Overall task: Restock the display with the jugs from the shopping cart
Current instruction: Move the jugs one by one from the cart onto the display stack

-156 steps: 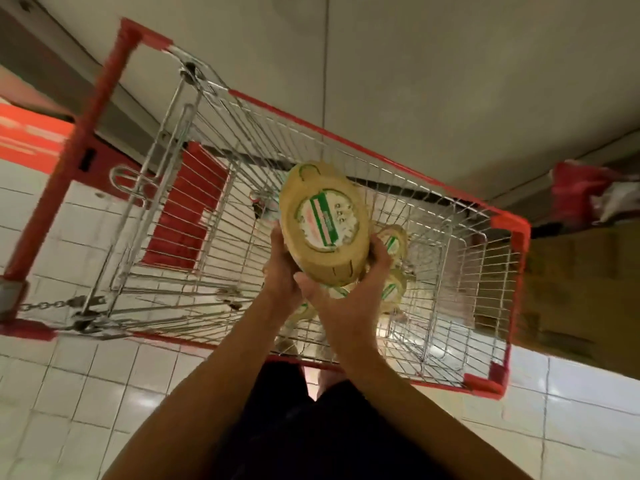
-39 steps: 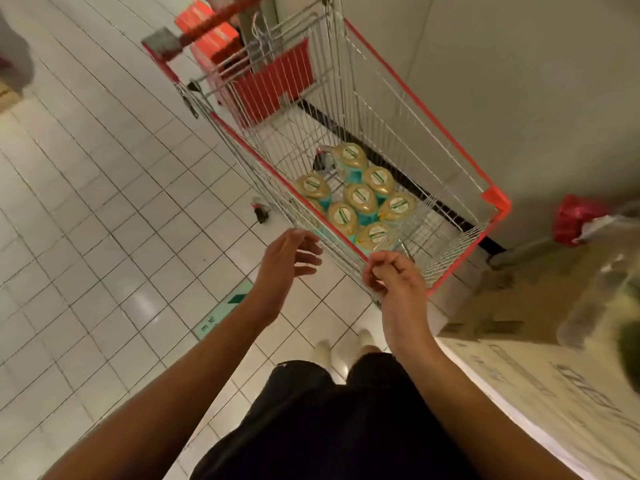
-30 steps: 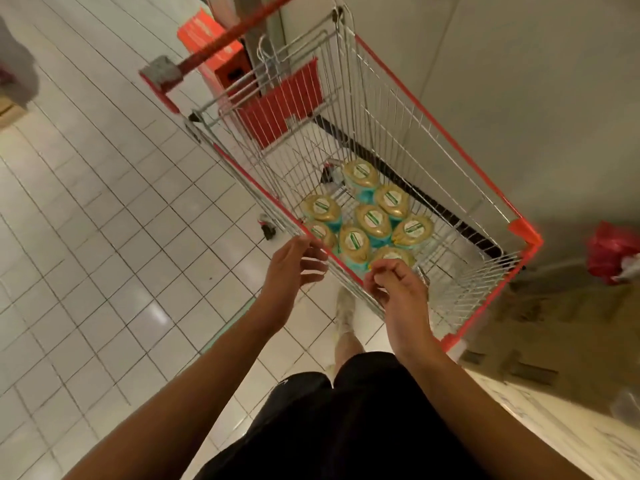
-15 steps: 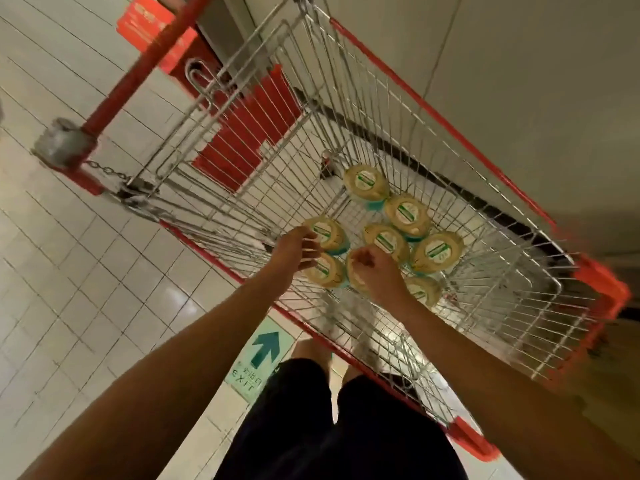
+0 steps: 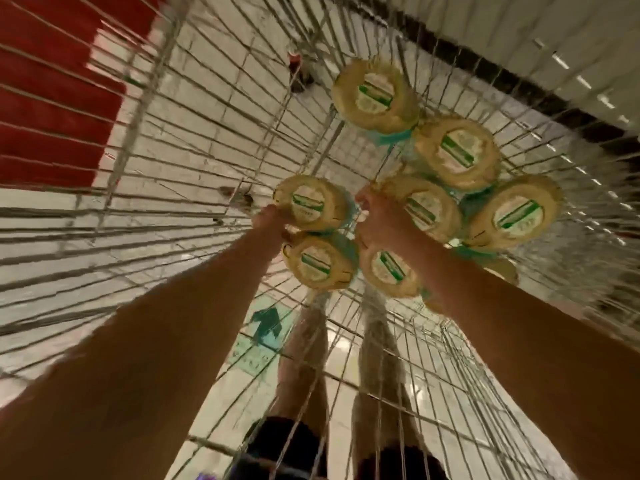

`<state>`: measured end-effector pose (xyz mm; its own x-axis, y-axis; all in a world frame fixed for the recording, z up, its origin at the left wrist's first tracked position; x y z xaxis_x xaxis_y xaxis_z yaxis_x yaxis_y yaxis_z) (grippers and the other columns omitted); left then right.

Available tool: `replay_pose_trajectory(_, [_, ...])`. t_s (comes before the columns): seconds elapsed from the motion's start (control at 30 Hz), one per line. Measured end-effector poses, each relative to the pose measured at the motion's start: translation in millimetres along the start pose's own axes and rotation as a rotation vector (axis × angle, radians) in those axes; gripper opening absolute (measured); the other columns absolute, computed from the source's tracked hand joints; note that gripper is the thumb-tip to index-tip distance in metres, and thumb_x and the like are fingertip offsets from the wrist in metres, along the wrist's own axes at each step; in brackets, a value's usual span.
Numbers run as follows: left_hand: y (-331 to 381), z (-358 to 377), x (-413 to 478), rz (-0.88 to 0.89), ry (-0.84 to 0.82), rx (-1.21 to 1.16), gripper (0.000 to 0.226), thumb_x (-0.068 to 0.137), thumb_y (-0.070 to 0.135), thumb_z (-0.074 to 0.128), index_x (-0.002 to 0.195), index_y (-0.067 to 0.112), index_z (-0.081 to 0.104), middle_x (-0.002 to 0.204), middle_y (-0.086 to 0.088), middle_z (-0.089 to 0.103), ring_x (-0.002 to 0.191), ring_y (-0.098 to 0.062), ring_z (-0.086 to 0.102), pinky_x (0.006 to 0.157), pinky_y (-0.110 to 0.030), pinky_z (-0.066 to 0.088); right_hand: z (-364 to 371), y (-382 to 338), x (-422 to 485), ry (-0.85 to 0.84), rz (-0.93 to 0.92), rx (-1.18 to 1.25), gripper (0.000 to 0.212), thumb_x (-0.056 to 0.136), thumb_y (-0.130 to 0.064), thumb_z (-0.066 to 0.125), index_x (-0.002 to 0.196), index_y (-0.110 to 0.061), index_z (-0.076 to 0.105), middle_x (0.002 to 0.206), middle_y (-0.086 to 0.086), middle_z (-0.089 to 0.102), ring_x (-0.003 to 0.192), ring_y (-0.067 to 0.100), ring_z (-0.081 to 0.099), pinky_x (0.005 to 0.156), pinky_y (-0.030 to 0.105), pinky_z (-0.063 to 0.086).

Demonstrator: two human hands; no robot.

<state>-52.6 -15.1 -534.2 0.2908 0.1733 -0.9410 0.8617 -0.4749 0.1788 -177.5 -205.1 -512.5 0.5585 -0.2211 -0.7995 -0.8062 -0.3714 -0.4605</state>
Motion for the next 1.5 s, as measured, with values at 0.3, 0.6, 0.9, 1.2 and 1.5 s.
replay_pose_trajectory(0.3, [-5.1,12.7,73.7,-0.075,-0.330,-0.270,0.048,0.095,0.040,0.050,0.114,0.006,0.077,0.116,-0.021,0.075,0.099,-0.040,0.076,0.077,-0.051,0.063,51.5,15.9,73.1,-0.126,0.055,-0.056,0.069,0.085,-0.014,0.078,0.145,-0.010,0.045,0.135,0.012,0.056,0.121,0.030,0.057,0.076,0.024,0.042])
replay_pose_trajectory(0.6, [-1.7,14.8,62.7,-0.134,-0.556,-0.523,0.056,0.104,0.053,0.033,0.138,0.014,0.054,0.139,-0.018,0.055,0.133,-0.041,0.049,0.116,-0.057,0.038,25.6,1.5,35.9,-0.104,-0.122,0.141,0.065,0.066,-0.004,0.090,0.125,-0.012,0.064,0.116,0.007,0.072,0.107,0.026,0.068,0.087,0.036,0.057])
replay_pose_trajectory(0.9, [39.7,-5.0,-131.9,-0.097,-0.623,-0.425,0.061,0.101,0.056,0.039,0.142,0.018,0.063,0.142,-0.020,0.063,0.131,-0.043,0.059,0.105,-0.063,0.050,-64.8,-47.2,-119.9,0.112,-0.266,0.520,0.036,0.076,-0.001,0.083,0.108,-0.015,0.072,0.090,-0.022,0.076,0.089,-0.011,0.069,0.073,0.014,0.056])
replay_pose_trajectory(1.2, [49.4,-39.0,-355.5,0.143,-0.835,-0.094,0.058,0.109,0.047,0.031,0.109,0.021,0.083,0.121,-0.010,0.076,0.112,-0.030,0.072,0.088,-0.047,0.062,-129.0,-106.4,-362.9,0.302,-0.357,0.863,0.025,0.080,-0.017,0.080,0.093,-0.039,0.078,0.086,-0.032,0.074,0.086,-0.012,0.067,0.080,0.017,0.052])
replay_pose_trajectory(1.5, [-6.5,-9.1,-523.4,0.253,-0.936,0.107,0.054,0.112,0.037,0.032,0.106,0.021,0.084,0.113,-0.008,0.079,0.101,-0.026,0.077,0.073,-0.042,0.064,-113.4,-57.0,-538.7,0.768,-0.444,0.917,0.006,0.078,-0.022,0.076,0.083,-0.019,0.075,0.077,-0.021,0.074,0.075,-0.008,0.065,0.071,0.012,0.052])
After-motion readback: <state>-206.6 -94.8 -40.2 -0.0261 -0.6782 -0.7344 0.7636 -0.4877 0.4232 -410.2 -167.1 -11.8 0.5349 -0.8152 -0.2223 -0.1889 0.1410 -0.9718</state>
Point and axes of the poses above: each hand's wrist, its own x-axis towards the middle knuckle, its own z-axis out of the palm, y = z × x, the point moved 2 cm from there along x, towards the middle knuckle
